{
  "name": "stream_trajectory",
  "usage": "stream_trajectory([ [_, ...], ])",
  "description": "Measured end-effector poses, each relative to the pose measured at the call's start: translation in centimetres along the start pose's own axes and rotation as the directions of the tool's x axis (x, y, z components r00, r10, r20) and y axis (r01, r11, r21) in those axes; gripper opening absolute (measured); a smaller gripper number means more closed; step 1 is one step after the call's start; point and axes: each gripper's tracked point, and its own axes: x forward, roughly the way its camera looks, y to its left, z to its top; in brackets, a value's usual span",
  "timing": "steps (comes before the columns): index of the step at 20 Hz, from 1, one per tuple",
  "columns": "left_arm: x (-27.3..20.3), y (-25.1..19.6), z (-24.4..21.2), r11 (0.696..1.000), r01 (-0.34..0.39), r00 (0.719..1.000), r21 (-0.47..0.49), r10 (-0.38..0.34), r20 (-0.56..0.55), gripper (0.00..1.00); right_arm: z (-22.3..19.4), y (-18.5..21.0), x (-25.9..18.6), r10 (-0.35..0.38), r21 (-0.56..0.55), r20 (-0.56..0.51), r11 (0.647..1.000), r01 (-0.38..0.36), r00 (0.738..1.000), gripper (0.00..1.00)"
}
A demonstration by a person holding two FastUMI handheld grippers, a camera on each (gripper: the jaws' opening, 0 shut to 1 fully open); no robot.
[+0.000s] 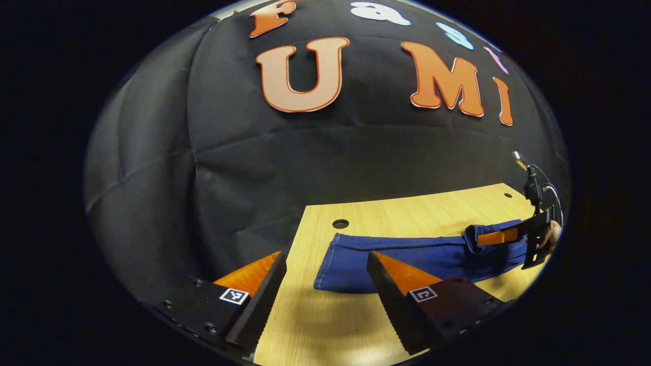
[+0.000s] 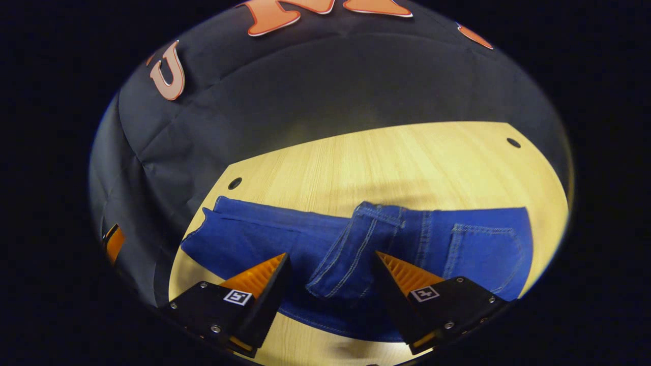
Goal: Grasp the waist and the cuffs of the jeans and fold them to make the two legs overlap; first hold the waist and fold one-third of the jeans toward the cuffs, then hold the cuffs and fold the remaining one-third in the same direction to finish folding.
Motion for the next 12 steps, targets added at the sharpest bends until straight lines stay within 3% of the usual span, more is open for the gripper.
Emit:
stream_trajectory([
  [2, -0.1, 0.4, -1.2, 0.998, 0.023, 0.999, -0.053, -0.025, -0.040, 0.98, 1.7, -1.5, -1.7, -0.012, -0.030, 0.029, 0.999, 0.013, 0.999, 0.98],
  [4, -0.3, 0.2, -3.4, 0.984, 0.058, 0.991, -0.170, -0.078, -0.113, 0.98, 3.4, -2.9, -3.8, -0.013, -0.054, 0.053, 0.998, 0.016, 0.998, 0.98],
  [7, 0.4, 0.2, -6.2, 0.913, 0.057, 0.972, -0.403, -0.144, -0.188, 0.98, 5.0, -4.8, -6.7, -0.010, -0.082, 0.070, 0.996, 0.016, 0.997, 0.98],
  [9, 1.4, 0.0, -7.4, 0.823, 0.033, 0.960, -0.567, -0.185, -0.212, 0.98, 5.8, -6.4, -7.9, -0.028, -0.100, 0.082, 0.994, 0.036, 0.996, 0.98],
  [12, 3.9, 0.5, -8.9, 0.604, -0.055, 0.952, -0.795, -0.209, -0.224, 0.98, 6.0, -8.1, -9.5, -0.037, -0.097, 0.085, 0.994, 0.045, 0.996, 0.98],
])
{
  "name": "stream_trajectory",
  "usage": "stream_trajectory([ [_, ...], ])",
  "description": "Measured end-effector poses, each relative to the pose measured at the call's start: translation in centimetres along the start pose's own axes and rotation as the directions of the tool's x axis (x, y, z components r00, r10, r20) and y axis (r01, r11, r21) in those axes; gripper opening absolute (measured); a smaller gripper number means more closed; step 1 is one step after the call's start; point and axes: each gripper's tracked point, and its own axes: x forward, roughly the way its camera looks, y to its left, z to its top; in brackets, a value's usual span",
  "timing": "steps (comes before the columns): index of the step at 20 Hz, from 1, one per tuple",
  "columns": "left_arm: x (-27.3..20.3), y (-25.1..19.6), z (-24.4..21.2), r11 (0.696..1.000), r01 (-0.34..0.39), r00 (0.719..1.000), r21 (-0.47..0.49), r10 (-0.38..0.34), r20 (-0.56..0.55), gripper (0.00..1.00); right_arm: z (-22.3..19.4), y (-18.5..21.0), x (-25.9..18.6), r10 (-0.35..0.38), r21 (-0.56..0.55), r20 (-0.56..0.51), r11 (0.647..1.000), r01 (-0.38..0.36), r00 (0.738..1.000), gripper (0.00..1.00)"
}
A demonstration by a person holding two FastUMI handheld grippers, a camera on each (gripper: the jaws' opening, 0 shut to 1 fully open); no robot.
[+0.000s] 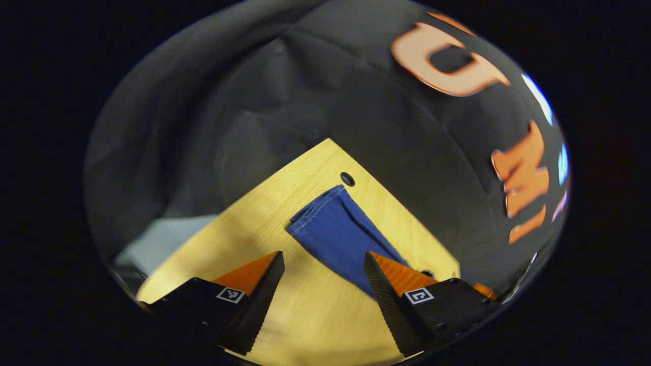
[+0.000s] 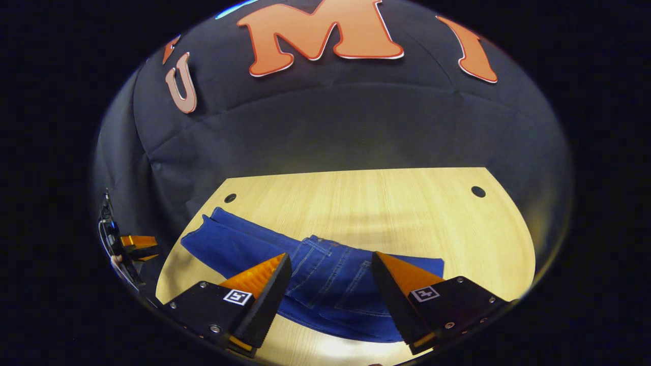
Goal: Grasp the waist and the cuffs of the jeans and fold them to make the two legs overlap; first hold the waist and fold one-third of the jeans toward the cuffs, then hold the cuffs and fold the remaining one-third in the same direction to finish folding.
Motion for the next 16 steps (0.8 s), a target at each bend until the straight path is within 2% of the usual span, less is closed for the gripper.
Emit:
stream_trajectory([
  [2, 3.0, 1.8, 0.3, 0.992, -0.032, 0.999, -0.126, 0.029, -0.023, 0.98, -0.5, -1.3, -0.6, -0.014, 0.006, -0.006, 1.000, 0.014, 1.000, 0.98],
  [4, 5.4, 3.2, 0.0, 0.983, -0.068, 0.997, -0.169, 0.059, -0.056, 0.98, -1.1, -2.8, -1.1, -0.032, 0.027, -0.020, 0.999, 0.033, 0.999, 0.98],
  [7, 8.5, 3.1, -0.4, 0.978, -0.074, 0.995, -0.194, 0.060, -0.080, 0.98, -2.1, -4.5, -1.3, -0.051, 0.090, -0.039, 0.994, 0.055, 0.998, 0.98],
  [11, 11.8, 0.6, 0.9, 0.974, -0.019, 0.999, -0.226, 0.007, -0.050, 0.96, -2.7, -6.6, -2.1, -0.093, 0.104, -0.045, 0.990, 0.097, 0.995, 0.98],
  [14, 14.9, -1.4, 2.1, 0.955, 0.048, 0.999, -0.293, -0.050, 0.003, 0.95, -2.4, -6.8, -2.8, -0.093, 0.143, -0.031, 0.985, 0.097, 0.995, 0.98],
  [16, 16.5, -1.4, 2.1, 0.950, 0.049, 0.999, -0.308, -0.047, 0.017, 0.93, -2.1, -7.1, -3.2, -0.094, 0.187, -0.022, 0.978, 0.096, 0.995, 0.98],
])
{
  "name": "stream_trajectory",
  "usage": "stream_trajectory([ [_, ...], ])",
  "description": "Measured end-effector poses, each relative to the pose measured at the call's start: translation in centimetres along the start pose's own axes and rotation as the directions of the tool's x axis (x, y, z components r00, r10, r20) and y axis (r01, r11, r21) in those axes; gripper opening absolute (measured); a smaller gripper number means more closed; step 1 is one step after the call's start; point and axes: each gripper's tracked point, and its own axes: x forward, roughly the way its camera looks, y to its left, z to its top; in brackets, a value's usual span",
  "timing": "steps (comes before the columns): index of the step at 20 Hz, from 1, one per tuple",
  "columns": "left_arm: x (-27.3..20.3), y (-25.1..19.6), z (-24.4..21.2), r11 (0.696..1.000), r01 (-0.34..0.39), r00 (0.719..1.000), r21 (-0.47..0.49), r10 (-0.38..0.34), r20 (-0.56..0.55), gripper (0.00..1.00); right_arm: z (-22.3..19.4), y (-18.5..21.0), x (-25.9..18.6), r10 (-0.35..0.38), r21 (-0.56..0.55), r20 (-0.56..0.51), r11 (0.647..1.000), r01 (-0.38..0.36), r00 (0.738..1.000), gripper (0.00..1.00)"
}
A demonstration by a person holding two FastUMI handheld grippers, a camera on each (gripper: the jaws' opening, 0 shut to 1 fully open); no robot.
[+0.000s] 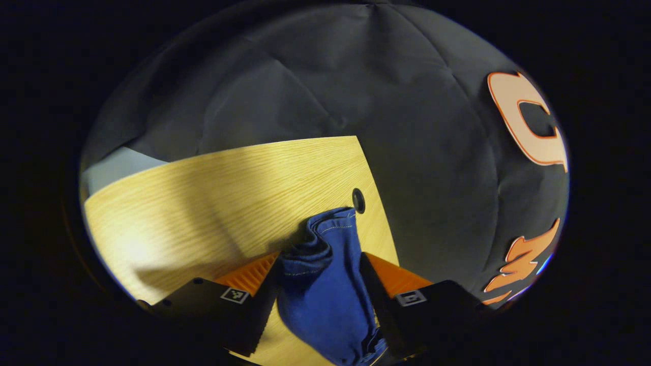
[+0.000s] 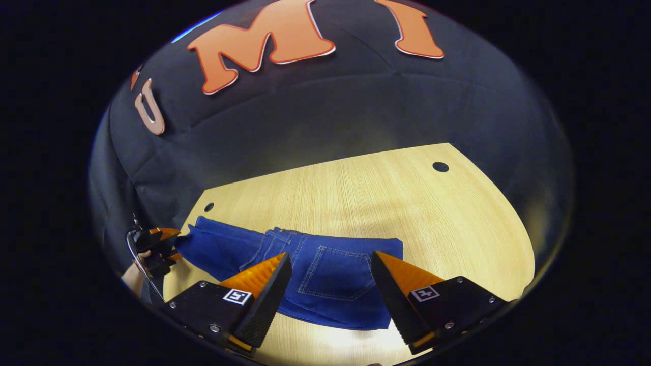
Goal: Grasp the waist and the cuffs of the jeans and fold them to make the two legs overlap; first hold the waist and fold one-third of the jeans toward the cuffs, then hold the cuffs and fold the remaining one-third in the same direction to finish folding.
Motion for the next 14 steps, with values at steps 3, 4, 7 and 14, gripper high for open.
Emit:
stream_trajectory([
  [3, 0.7, 1.0, -0.7, 0.996, -0.061, 0.998, 0.063, 0.062, -0.007, 0.36, 0.2, -0.8, -0.5, -0.014, 0.005, 0.013, 1.000, 0.014, 1.000, 0.98],
  [4, 0.9, 1.2, -1.1, 0.992, -0.078, 0.997, 0.099, 0.079, -0.012, 0.17, 0.1, -1.0, -0.6, -0.019, 0.003, 0.011, 1.000, 0.019, 1.000, 0.98],
  [7, -0.3, -1.2, -0.8, 0.971, -0.079, 0.996, 0.225, 0.069, 0.051, 0.08, -0.1, -1.6, -0.6, -0.024, 0.008, 0.009, 1.000, 0.023, 1.000, 0.98],
  [14, -6.7, -9.0, -2.0, 0.918, -0.016, 0.993, 0.396, -0.033, 0.115, 0.08, 1.6, -2.4, -0.4, 0.008, 0.023, 0.051, 1.000, -0.010, 0.999, 0.98],
])
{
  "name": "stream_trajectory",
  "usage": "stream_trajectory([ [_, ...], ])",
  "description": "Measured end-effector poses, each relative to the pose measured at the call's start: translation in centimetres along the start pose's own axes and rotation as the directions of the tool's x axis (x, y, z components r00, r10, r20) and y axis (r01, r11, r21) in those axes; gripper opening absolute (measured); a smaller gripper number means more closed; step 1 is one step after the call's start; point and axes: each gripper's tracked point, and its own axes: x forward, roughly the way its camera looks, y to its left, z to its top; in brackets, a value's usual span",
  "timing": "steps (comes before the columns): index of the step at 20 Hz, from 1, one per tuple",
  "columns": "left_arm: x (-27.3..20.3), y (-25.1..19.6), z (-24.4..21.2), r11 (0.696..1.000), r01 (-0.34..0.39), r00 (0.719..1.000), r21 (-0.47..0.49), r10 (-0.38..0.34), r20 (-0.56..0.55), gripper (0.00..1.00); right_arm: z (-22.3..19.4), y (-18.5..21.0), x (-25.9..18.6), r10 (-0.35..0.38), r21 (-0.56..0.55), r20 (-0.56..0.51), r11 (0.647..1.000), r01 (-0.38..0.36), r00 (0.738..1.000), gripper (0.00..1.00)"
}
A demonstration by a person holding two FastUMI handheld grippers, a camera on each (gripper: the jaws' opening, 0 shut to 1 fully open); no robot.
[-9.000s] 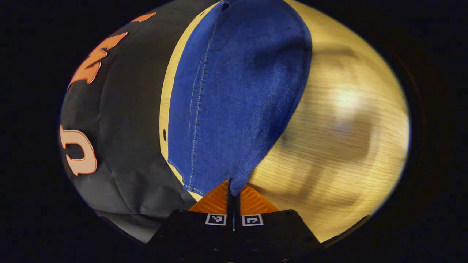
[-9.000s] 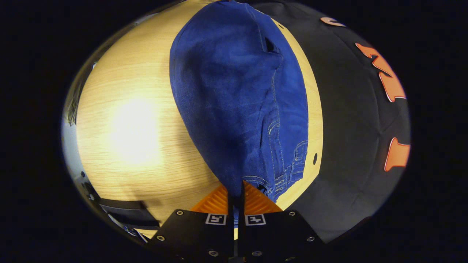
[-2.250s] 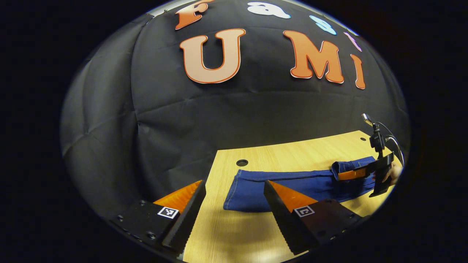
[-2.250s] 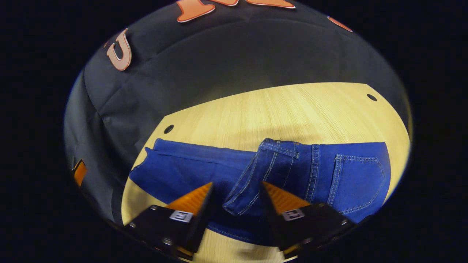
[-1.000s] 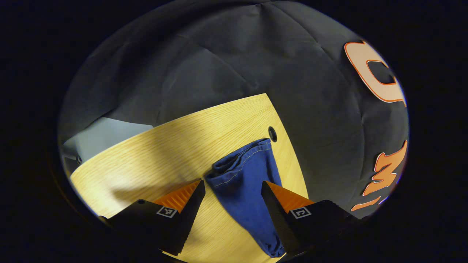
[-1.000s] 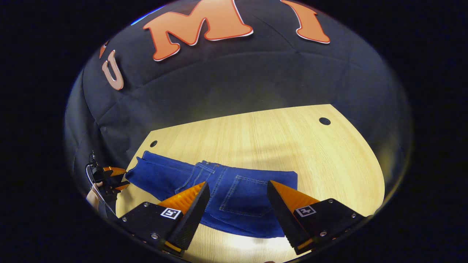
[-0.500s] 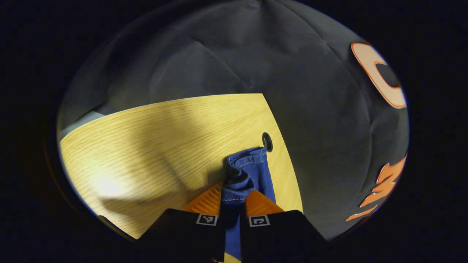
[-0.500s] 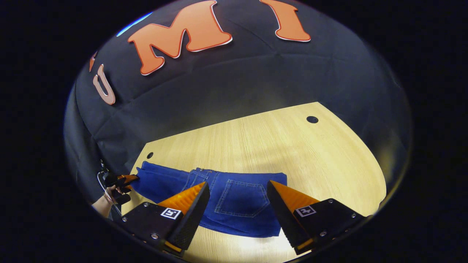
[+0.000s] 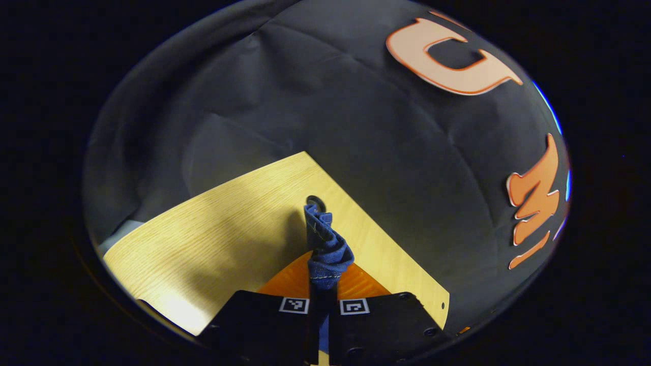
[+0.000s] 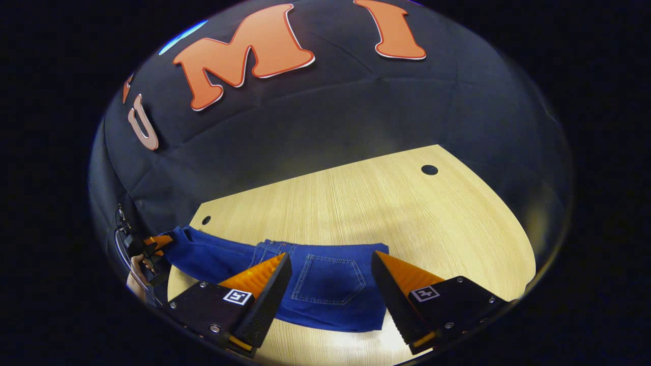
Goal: Grasp the waist and the cuffs of the jeans and fold them to make the two legs overlap; first hold the waist and fold one-third of the jeans toward the cuffs, then hold the cuffs and fold the remaining one-third in the same direction to finish folding.
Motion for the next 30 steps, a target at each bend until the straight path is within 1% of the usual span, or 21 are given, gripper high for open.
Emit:
stream_trajectory([
  [3, -4.3, -4.4, 0.7, 0.999, 0.031, 0.999, 0.019, -0.032, 0.037, 0.08, 1.0, -0.6, -0.1, 0.033, 0.011, 0.013, 0.999, -0.034, 0.999, 0.98],
  [5, -6.7, -7.9, 1.3, 0.997, 0.071, 0.995, 0.033, -0.073, 0.061, 0.08, 1.8, -1.4, -0.4, 0.047, 0.008, 0.027, 0.999, -0.048, 0.999, 0.98],
  [7, -8.9, -12.0, 1.2, 0.992, 0.109, 0.991, 0.068, -0.114, 0.075, 0.07, 2.6, -2.6, -0.9, 0.054, 0.009, 0.034, 0.999, -0.054, 0.998, 0.97],
  [9, -10.3, -16.4, 0.5, 0.980, 0.126, 0.987, 0.154, -0.140, 0.083, 0.08, 3.5, -4.0, -1.5, 0.059, 0.012, 0.049, 0.998, -0.060, 0.997, 0.97],
  [10, -11.0, -18.3, 0.1, 0.969, 0.119, 0.986, 0.218, -0.140, 0.086, 0.08, 4.0, -4.9, -1.8, 0.060, 0.014, 0.058, 0.998, -0.061, 0.997, 0.98],
  [12, -11.2, -22.5, -1.7, 0.936, 0.121, 0.985, 0.331, -0.155, 0.078, 0.08, 4.9, -6.7, -2.4, 0.057, 0.026, 0.074, 0.998, -0.059, 0.996, 0.97],
  [14, -11.5, -27.0, -4.7, 0.902, 0.127, 0.985, 0.412, -0.165, 0.058, 0.08, 5.4, -8.9, -3.0, 0.057, 0.045, 0.084, 0.997, -0.061, 0.995, 0.98],
  [15, -11.3, -29.0, -6.5, 0.893, 0.136, 0.986, 0.430, -0.165, 0.031, 0.08, 5.5, -10.1, -3.2, 0.050, 0.053, 0.082, 0.997, -0.054, 0.995, 0.98],
  [17, -11.2, -32.8, -10.5, 0.888, 0.187, 0.981, 0.419, -0.194, -0.026, 0.08, 5.5, -12.4, -3.4, 0.033, 0.061, 0.083, 0.997, -0.038, 0.996, 0.98],
  [18, -11.2, -34.5, -12.5, 0.881, 0.211, 0.976, 0.423, -0.210, -0.049, 0.08, 5.3, -13.5, -3.5, 0.030, 0.065, 0.080, 0.997, -0.035, 0.996, 0.98],
  [21, -10.2, -38.4, -18.7, 0.841, 0.258, 0.966, 0.475, -0.235, -0.108, 0.08, 4.9, -16.1, -3.8, 0.027, 0.075, 0.066, 0.997, -0.032, 0.997, 0.98],
  [22, -9.8, -39.3, -21.4, 0.827, 0.282, 0.959, 0.486, -0.242, -0.145, 0.07, 4.7, -17.0, -3.9, 0.025, 0.075, 0.063, 0.997, -0.030, 0.998, 0.98],
  [24, -9.0, -40.0, -26.4, 0.795, 0.306, 0.951, 0.523, -0.227, -0.210, 0.07, 4.4, -18.2, -4.1, 0.021, 0.075, 0.061, 0.997, -0.025, 0.998, 0.98],
  [25, -8.1, -40.2, -28.9, 0.774, 0.317, 0.946, 0.548, -0.220, -0.237, 0.08, 4.2, -18.7, -4.0, 0.018, 0.074, 0.061, 0.997, -0.022, 0.998, 0.98],
  [27, -6.4, -39.7, -33.4, 0.734, 0.319, 0.943, 0.599, -0.187, -0.274, 0.07, 3.4, -19.6, -4.1, 0.014, 0.077, 0.049, 0.997, -0.018, 0.999, 0.98],
  [28, -5.7, -39.1, -35.9, 0.712, 0.319, 0.941, 0.626, -0.159, -0.298, 0.08, 2.8, -20.0, -4.0, 0.012, 0.078, 0.040, 0.997, -0.015, 0.999, 0.98],
  [30, -4.7, -37.0, -40.7, 0.674, 0.293, 0.940, 0.679, -0.071, -0.335, 0.07, 1.7, -20.2, -3.6, 0.011, 0.066, 0.018, 0.998, -0.012, 1.000, 0.98],
])
